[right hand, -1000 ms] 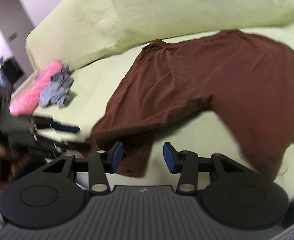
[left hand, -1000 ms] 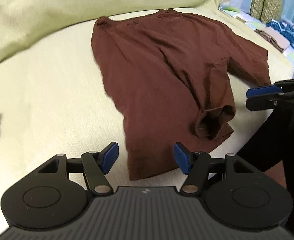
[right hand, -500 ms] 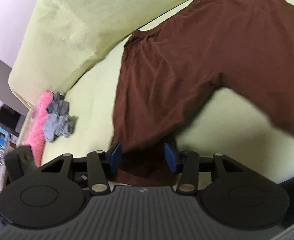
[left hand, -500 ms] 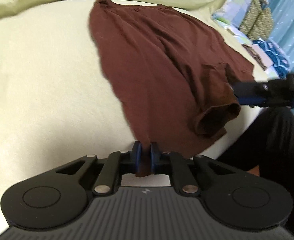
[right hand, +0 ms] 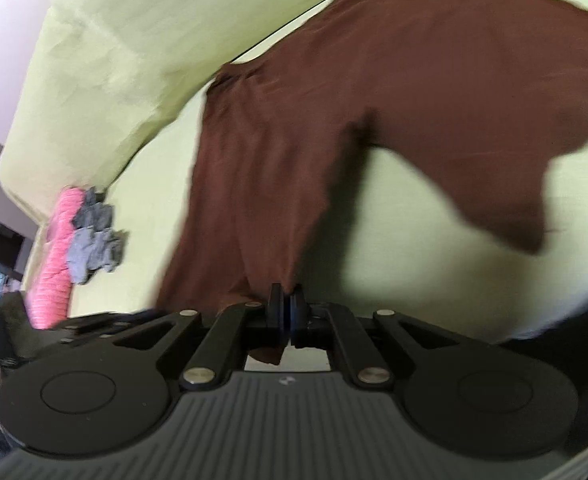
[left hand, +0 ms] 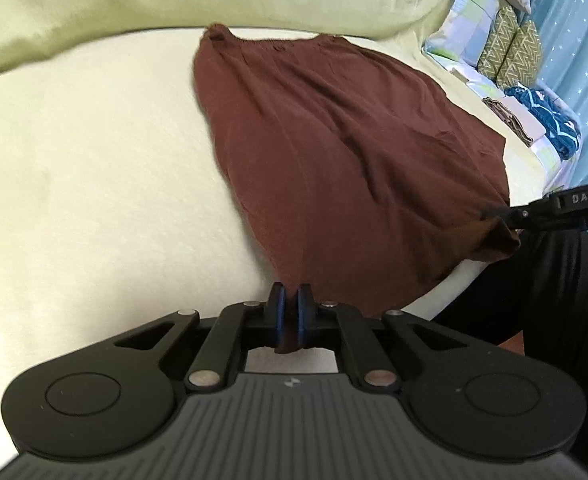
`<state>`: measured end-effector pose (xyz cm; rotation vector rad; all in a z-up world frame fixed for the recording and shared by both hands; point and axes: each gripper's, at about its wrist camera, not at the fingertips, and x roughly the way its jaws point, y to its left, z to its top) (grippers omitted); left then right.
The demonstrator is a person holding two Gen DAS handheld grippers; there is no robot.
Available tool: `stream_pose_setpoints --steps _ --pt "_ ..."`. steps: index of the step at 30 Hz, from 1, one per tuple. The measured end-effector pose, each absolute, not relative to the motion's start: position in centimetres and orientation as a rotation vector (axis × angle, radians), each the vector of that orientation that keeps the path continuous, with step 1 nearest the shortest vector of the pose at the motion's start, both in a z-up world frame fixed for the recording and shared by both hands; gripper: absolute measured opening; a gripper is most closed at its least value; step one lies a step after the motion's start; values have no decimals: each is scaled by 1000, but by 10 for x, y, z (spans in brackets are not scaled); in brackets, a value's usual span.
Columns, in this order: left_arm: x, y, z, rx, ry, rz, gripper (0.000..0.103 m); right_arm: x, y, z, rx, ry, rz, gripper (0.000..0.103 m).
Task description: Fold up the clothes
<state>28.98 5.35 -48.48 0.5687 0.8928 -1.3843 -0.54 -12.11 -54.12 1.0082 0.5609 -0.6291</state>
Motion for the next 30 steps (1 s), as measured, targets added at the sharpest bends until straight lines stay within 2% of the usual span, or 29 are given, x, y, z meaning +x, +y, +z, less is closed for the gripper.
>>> stream_pose_setpoints --steps 10,12,15,16,17,19,21,28,30 --pt "293 55 -490 667 895 -1293 3 0 -111 -580 962 677 -612 3" --pt "294 54 -491 695 888 -1277 3 2 -109 -578 936 669 -600 5" --pt "293 53 -489 738 876 -1263 3 -5 -109 -568 904 635 -604 16" --pt "291 52 -487 752 870 -1266 3 -9 -110 -565 889 621 -614 17" --pt "289 51 -484 766 865 -1268 4 -15 -111 -558 866 598 -634 17" --pt "286 51 -477 808 842 -1251 16 -28 -113 -550 834 559 -673 19" --pt "283 48 -473 832 827 -1240 22 -47 -117 -543 811 514 -736 24" --pt "242 37 -444 840 701 -1299 22 -101 -131 -545 798 452 -864 32" --pt "212 22 -442 835 675 -1392 27 -104 -133 -551 769 473 -848 32"
